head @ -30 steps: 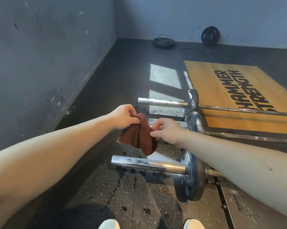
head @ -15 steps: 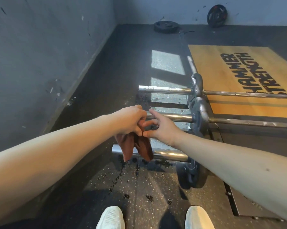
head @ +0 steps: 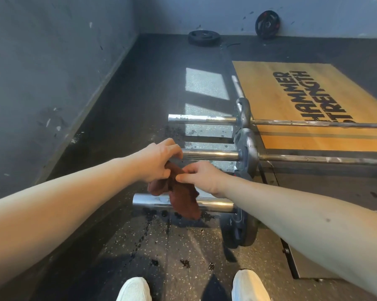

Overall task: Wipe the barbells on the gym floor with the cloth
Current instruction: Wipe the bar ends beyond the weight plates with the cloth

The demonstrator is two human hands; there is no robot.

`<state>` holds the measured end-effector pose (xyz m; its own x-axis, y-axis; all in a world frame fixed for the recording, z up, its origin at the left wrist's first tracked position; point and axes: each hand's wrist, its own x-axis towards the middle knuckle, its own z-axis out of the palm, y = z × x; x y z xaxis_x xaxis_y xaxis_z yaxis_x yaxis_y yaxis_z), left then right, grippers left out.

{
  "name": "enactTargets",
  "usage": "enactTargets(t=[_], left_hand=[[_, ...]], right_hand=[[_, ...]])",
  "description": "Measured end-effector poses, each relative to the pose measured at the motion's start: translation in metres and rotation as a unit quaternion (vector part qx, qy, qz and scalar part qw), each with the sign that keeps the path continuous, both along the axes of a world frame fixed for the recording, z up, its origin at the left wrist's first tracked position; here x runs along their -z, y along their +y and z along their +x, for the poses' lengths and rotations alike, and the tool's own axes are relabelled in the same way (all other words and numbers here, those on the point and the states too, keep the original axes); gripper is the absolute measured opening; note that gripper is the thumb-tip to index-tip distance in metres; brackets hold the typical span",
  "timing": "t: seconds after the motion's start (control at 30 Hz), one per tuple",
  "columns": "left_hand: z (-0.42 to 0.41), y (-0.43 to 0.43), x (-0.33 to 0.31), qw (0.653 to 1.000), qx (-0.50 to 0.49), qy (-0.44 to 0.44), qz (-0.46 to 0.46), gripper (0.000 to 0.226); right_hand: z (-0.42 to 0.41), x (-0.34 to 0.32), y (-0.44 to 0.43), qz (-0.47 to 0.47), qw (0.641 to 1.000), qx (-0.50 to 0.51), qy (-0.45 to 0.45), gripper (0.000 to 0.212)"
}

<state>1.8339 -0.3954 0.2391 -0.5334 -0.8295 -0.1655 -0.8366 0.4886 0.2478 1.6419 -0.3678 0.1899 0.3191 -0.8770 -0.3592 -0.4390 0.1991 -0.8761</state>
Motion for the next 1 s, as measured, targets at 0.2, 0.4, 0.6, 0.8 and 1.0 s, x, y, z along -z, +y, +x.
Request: enactTargets(t=[0.2,0.4,0.6,0.8,1.0], left_hand=[[0.016,0.003,0.053,0.934,-0.336,0.081,0.09,0.081],[0.005,0.034,0.095,0.672,-0.366,0.444,0.466,0.054],[0.005,0.037,0.098,0.743,-0.405,0.422,0.324,0.022],[0.007,0.033,0.095,0.685,-0.413,0.506,0.322,0.03],[0.009,0.034,0.088,0.729,-0.372,0.474,0.325,0.081]], right_hand=[[-0.004,-0.005,-0.007,0.059,0.981,0.124,-0.136,0.018],[0.0,-0.011,-0.015,0.092,0.947,0.198,-0.235,0.026],[-0.004,0.002,-0.015,0.051,0.96,0.233,-0.149,0.033],[-0.008,0.009,-0.012,0.074,0.957,0.222,-0.17,0.081],[-0.007,0.001,-0.012,0.042,0.968,0.188,-0.16,0.066]])
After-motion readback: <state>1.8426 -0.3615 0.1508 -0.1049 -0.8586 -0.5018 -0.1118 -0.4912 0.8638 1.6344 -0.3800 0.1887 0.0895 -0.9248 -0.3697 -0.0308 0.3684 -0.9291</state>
